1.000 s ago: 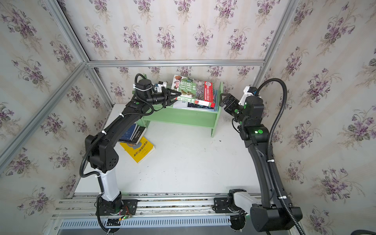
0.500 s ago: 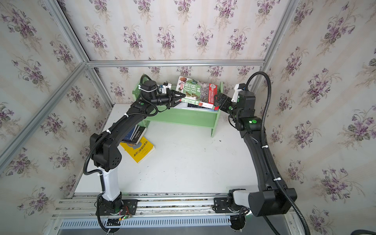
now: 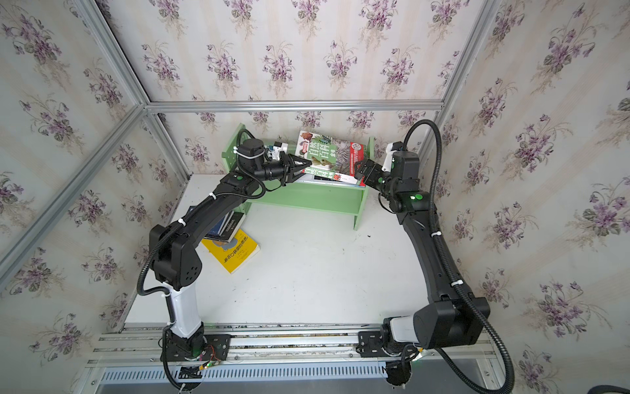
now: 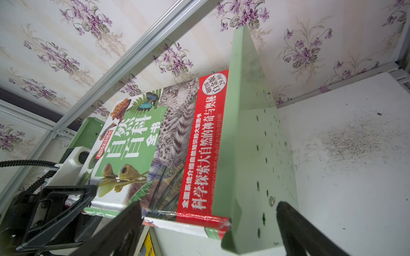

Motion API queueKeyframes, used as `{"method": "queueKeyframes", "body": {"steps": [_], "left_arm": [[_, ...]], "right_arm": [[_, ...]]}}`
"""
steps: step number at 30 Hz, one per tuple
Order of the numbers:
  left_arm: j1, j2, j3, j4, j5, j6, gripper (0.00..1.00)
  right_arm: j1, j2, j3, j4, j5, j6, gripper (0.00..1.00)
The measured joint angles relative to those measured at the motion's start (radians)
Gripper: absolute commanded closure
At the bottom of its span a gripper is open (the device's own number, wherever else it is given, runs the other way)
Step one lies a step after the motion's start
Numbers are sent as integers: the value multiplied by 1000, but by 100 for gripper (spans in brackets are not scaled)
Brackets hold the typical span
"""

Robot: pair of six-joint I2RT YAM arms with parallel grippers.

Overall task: Stacking books/files
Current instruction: Place the book at the bookshelf.

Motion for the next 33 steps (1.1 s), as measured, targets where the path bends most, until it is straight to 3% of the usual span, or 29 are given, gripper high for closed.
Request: {"method": "queueKeyframes", "body": {"steps": [20,30,33], "left_arm": [[-4,-10,-34,22,-16,-4,77],[-4,-28,-63,22,-25,-11,65],[0,-28,-63,20,-25,-10,58]], "right_arm": [[74,40,-80,59,133,5,10],[89,-4,-195,193,208,27,11],[89,-13,-220,223,226,43,11]]}}
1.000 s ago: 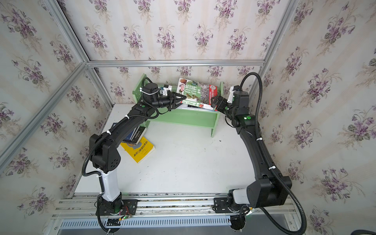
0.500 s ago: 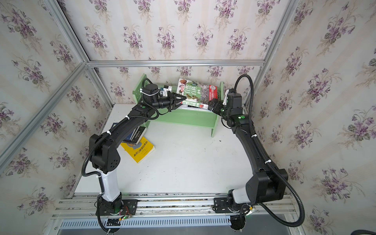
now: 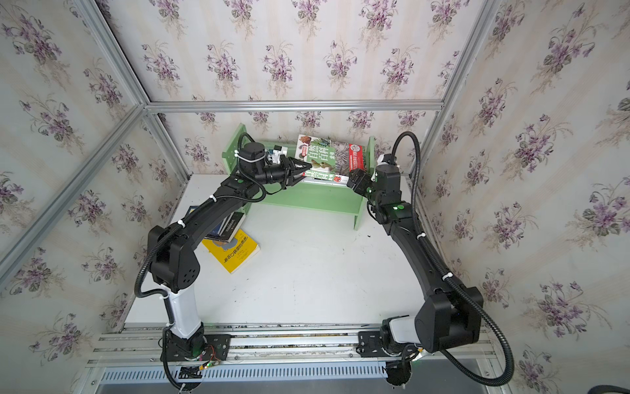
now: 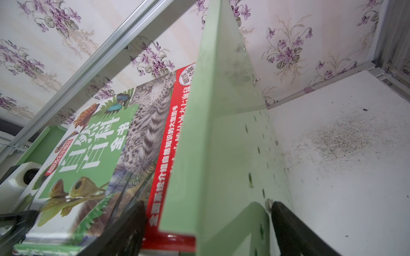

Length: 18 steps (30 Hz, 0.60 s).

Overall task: Stacking books/files
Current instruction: Place the book at the bookshelf.

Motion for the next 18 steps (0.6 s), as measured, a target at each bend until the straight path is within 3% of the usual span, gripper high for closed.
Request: {"method": "queueKeyframes", "body": {"steps": [7,18], "left_arm": [[21,-14,-2,-29,16,12,31],[96,-39,-3,-88,-7,61,23]], "right_arm": [[0,-27,-40,16,52,24,11],[0,-73,-87,14,101,44,12]]}}
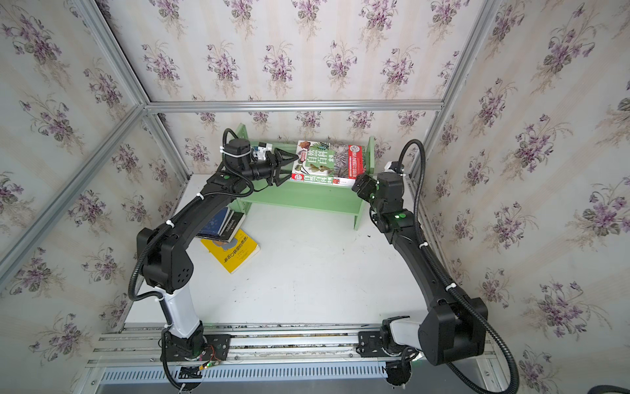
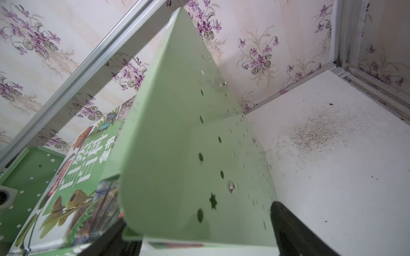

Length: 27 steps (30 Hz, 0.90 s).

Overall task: Stacking books/files
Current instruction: Place the book at the bookshelf, then move the book to the bookshelf.

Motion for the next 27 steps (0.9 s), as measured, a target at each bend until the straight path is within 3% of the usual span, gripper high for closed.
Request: {"method": "queueKeyframes", "body": {"steps": [13,19,27], "left_arm": [[2,26,72,11,8,52,20],[2,22,74,-52,-27,120,14],[-9,50,117,-109,-50,173,14]], "right_arm": [[0,-5,-1,-8,2,11,12],[0,-6,0,-12,2,15,12],[0,-9,0,-19,6,19,12]]}}
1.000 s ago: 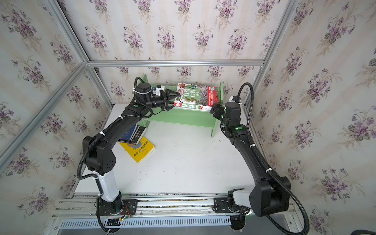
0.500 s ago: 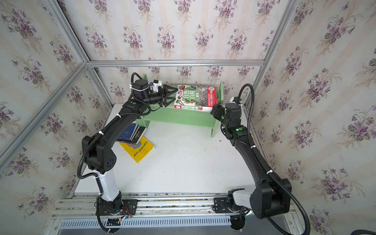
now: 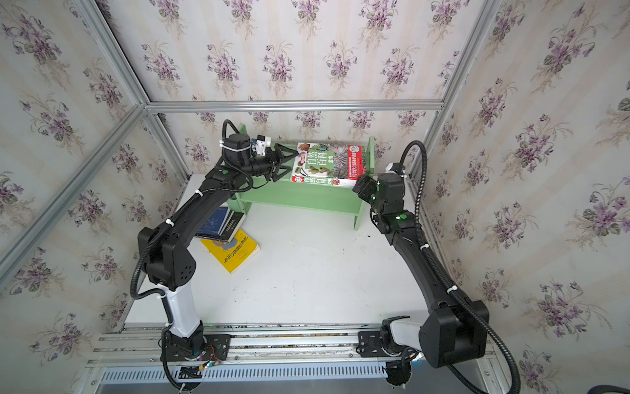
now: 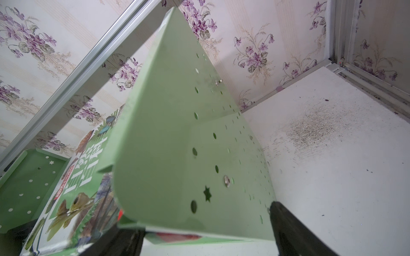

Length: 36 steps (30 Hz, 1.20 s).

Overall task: Stacking books/files
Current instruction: Move the book to the bookshelf.

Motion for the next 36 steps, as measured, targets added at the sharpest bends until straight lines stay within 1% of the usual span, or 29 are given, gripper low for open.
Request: {"method": "queueKeyframes", "body": {"steps": [9,21,26,36], "left_arm": [[-18,43,73,-37,-1,22,14],[-34,61,169,-92,-29,62,13],[-34,85,171,-92,-29,61,13],[-18,74,121,-55,-17,58,7]], "right_arm": [[0,5,7,-9,1,1,12],[-2,26,20,-3,2,7,12],[-2,29,20,5,3,8,12],[-2,22,20,1,-12,10,12]]}}
